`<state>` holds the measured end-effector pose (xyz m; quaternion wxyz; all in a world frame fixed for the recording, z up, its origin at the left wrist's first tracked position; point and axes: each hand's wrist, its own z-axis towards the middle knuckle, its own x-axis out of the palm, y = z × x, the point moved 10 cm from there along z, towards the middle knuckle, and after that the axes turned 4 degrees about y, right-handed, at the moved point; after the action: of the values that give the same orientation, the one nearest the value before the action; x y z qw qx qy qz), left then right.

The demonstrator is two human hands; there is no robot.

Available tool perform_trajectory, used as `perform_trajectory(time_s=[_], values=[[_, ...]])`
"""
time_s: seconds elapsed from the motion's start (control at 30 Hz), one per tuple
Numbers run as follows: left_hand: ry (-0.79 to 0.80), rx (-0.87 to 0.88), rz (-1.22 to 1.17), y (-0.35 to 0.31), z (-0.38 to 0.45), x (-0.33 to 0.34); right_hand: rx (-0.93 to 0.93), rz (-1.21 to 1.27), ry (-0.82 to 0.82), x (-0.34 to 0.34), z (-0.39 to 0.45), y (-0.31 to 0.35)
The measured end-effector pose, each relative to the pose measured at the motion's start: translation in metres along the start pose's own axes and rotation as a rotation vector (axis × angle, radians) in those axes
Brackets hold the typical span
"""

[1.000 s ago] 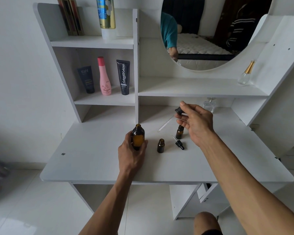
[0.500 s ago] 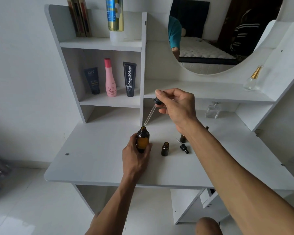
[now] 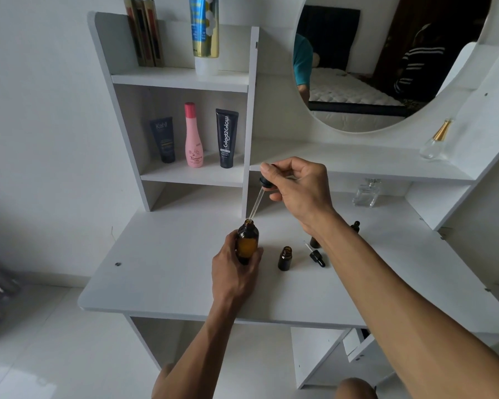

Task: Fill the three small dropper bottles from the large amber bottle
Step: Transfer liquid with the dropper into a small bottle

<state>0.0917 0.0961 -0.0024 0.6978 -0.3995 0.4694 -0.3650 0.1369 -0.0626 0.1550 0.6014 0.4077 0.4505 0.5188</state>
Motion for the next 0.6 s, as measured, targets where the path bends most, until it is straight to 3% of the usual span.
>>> perform_trajectory(time_s=[0.6], values=[[-0.010, 0.005, 0.010, 0.001, 0.001, 0.000, -0.045, -0.217, 0.060, 0.020, -0.002, 0.000]])
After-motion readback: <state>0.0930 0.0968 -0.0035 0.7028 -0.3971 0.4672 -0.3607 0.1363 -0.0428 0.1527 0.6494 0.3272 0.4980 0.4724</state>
